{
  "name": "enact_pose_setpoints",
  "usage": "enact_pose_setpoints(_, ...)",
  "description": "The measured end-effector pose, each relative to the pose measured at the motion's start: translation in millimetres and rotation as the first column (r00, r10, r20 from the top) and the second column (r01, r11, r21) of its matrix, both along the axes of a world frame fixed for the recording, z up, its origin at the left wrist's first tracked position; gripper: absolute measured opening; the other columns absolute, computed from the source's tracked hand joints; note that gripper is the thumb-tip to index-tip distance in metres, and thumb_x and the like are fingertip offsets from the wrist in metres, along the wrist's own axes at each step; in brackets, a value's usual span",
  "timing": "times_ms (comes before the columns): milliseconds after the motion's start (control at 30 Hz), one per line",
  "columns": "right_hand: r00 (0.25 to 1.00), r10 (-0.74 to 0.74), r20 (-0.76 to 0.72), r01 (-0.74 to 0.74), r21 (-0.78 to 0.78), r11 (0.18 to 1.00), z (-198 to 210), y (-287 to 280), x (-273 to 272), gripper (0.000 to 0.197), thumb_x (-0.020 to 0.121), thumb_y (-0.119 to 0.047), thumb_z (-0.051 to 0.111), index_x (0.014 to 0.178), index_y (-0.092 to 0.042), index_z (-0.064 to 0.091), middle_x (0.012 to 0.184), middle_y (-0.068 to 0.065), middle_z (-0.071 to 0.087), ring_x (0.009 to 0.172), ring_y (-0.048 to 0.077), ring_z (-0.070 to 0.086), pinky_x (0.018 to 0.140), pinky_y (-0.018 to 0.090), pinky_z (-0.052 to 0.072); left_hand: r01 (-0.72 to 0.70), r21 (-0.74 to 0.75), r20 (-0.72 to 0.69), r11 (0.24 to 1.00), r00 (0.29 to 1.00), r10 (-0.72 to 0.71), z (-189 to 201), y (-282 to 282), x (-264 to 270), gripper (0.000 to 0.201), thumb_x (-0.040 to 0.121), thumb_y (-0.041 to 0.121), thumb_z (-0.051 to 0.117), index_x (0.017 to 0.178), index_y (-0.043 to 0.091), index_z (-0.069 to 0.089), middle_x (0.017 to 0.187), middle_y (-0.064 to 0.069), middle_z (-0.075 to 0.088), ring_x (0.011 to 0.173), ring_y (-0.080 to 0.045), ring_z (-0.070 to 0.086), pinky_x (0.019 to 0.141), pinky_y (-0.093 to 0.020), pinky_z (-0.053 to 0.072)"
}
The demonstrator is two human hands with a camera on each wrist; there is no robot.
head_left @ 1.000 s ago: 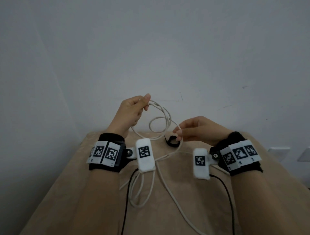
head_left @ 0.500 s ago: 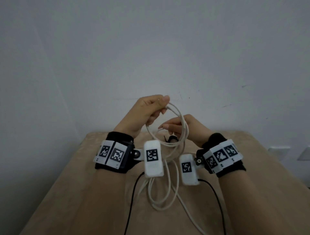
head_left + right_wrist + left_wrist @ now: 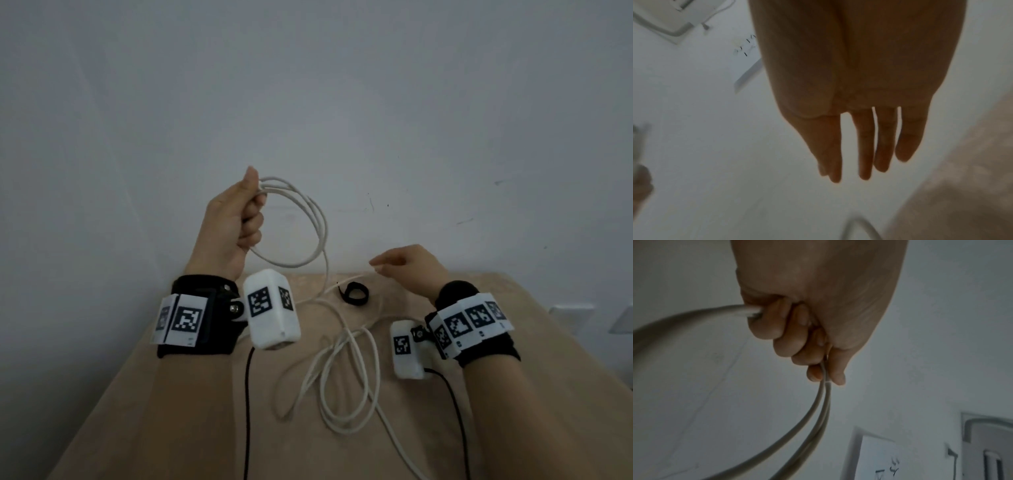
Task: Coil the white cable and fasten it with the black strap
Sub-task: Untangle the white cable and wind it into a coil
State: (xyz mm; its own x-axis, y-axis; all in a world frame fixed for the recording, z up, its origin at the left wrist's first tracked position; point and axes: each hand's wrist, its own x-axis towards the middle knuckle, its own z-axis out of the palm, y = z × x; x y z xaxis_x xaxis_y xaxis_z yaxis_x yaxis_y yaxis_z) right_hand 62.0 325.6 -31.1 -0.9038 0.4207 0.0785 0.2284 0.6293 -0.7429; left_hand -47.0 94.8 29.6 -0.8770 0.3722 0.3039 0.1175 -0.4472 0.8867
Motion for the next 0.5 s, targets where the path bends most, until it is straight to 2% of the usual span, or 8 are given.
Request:
enact_pose_setpoints(67, 0.982, 0.06, -0.181, -0.09, -0.159, 0.983, 12.8, -10.2, 0.3, 0.018, 0.092, -0.021, 0.059, 0.106, -0.02, 0.07, 0.113, 0.0, 0.069, 0.112, 0.012, 0.06, 0.1, 0.025, 0.041, -0.028, -0.086, -0.032, 0.996, 0.999, 0.025, -4.2, 9.2, 2.2, 0.039, 0.095, 0.038, 0.053, 0.06, 0.02, 0.054, 0.059, 0.001, 0.027, 0.034, -0.001, 0.018, 0.032, -0.014, 0.012)
enact_pose_setpoints(100, 0.958, 0.103, -0.269, -0.18, -0.282, 0.942, 20.2, -19.3, 0.5, 0.018, 0.094, -0.023, 0.056, 0.105, -0.02, 0.07, 0.111, 0.0, 0.071, 0.11, 0.012, 0.062, 0.102, 0.029, 0.043, -0.033, -0.118, -0.047, 0.992, 0.999, 0.027, -5.7, 14.6, 4.4, 0.038, 0.095, 0.038, 0.053, 0.063, 0.018, 0.052, 0.058, 0.002, 0.027, 0.034, -0.001, 0.018, 0.032, -0.014, 0.013)
enact_pose_setpoints(167, 0.906, 0.185, -0.381, -0.376, -0.521, 0.766, 33.2, -40.2, 0.4, 0.028, 0.098, -0.03, 0.046, 0.109, -0.015, 0.067, 0.105, 0.009, 0.073, 0.104, 0.02, 0.067, 0.099, 0.035, 0.048, -0.034, -0.152, -0.056, 0.988, 0.998, 0.025, -6.6, 23.7, 9.5, 0.037, 0.095, 0.038, 0.053, 0.065, 0.016, 0.051, 0.052, 0.006, 0.029, 0.035, -0.002, 0.018, 0.032, -0.014, 0.014)
enact_pose_setpoints(200, 0.897, 0.22, -0.383, -0.422, -0.602, 0.678, 37.5, -48.6, 0.3, 0.037, 0.099, -0.036, 0.041, 0.114, -0.012, 0.064, 0.104, 0.013, 0.073, 0.102, 0.024, 0.068, 0.096, 0.037, 0.05, -0.033, -0.154, -0.051, 0.987, 0.998, 0.026, -6.0, 26.5, 11.5, 0.037, 0.095, 0.039, 0.053, 0.066, 0.016, 0.05, 0.05, 0.007, 0.029, 0.035, -0.002, 0.019, 0.032, -0.015, 0.014)
enact_pose_setpoints(233, 0.9, 0.254, -0.355, -0.433, -0.651, 0.624, 39.9, -54.6, 0.7, 0.046, 0.099, -0.043, 0.037, 0.119, -0.01, 0.061, 0.102, 0.015, 0.072, 0.099, 0.028, 0.068, 0.093, 0.039, 0.052, -0.032, -0.149, -0.04, 0.988, 0.999, 0.027, -5.6, 28.4, 12.4, 0.037, 0.095, 0.039, 0.053, 0.066, 0.016, 0.05, 0.052, 0.006, 0.029, 0.035, -0.002, 0.019, 0.033, -0.015, 0.014)
enact_pose_setpoints(333, 0.915, 0.311, -0.259, -0.4, -0.688, 0.605, 38.8, -57.3, 2.4, 0.065, 0.088, -0.061, 0.038, 0.123, -0.01, 0.059, 0.097, 0.016, 0.071, 0.086, 0.032, 0.067, 0.08, 0.04, 0.055, -0.023, -0.119, 0.005, 0.993, 1.0, 0.024, -3.8, 27.1, 12.3, 0.037, 0.095, 0.039, 0.053, 0.066, 0.016, 0.05, 0.06, 0.002, 0.027, 0.036, -0.002, 0.018, 0.033, -0.015, 0.014)
enact_pose_setpoints(433, 0.919, 0.279, -0.277, -0.393, -0.685, 0.613, 35.1, -46.8, 3.3, 0.069, 0.077, -0.065, 0.047, 0.115, -0.011, 0.066, 0.094, 0.011, 0.068, 0.062, 0.02, 0.057, 0.062, 0.031, 0.053, -0.006, -0.086, 0.043, 0.996, 0.999, 0.01, -4.1, 23.5, 9.6, 0.037, 0.095, 0.04, 0.052, 0.067, 0.017, 0.05, 0.062, 0.002, 0.026, 0.036, -0.002, 0.018, 0.032, -0.015, 0.013)
enact_pose_setpoints(500, 0.907, 0.225, -0.356, -0.418, -0.695, 0.586, 35.1, -41.5, 2.2, 0.065, 0.076, -0.06, 0.054, 0.108, -0.005, 0.068, 0.087, 0.007, 0.066, 0.055, 0.012, 0.046, 0.053, 0.023, 0.043, -0.004, -0.1, 0.043, 0.995, 0.999, 0.008, -5.2, 23.8, 9.1, 0.037, 0.096, 0.04, 0.052, 0.067, 0.017, 0.051, 0.062, 0.002, 0.026, 0.036, -0.002, 0.018, 0.033, -0.015, 0.013)
